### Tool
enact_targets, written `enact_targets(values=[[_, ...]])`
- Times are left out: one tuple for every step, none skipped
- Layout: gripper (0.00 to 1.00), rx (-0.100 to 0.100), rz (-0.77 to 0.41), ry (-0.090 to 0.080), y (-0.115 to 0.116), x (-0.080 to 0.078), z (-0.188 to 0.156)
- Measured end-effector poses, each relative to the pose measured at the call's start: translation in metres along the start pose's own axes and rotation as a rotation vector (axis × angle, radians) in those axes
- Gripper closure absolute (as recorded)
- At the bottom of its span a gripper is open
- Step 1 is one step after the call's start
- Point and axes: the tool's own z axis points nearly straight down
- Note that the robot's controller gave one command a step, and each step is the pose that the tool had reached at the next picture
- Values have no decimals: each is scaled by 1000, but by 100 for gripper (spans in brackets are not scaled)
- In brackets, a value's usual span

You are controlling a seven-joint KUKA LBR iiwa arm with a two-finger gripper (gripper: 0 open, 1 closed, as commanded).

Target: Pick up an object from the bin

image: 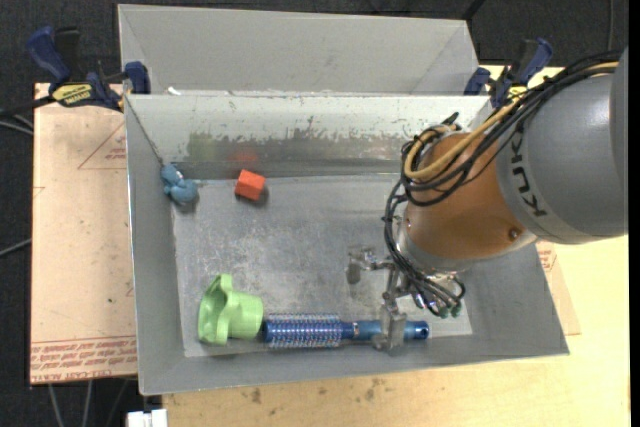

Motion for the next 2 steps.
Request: enact_targets(values=[[0,4,-119,1,26,-1,0],[0,8,-237,-11,-30,1,30]])
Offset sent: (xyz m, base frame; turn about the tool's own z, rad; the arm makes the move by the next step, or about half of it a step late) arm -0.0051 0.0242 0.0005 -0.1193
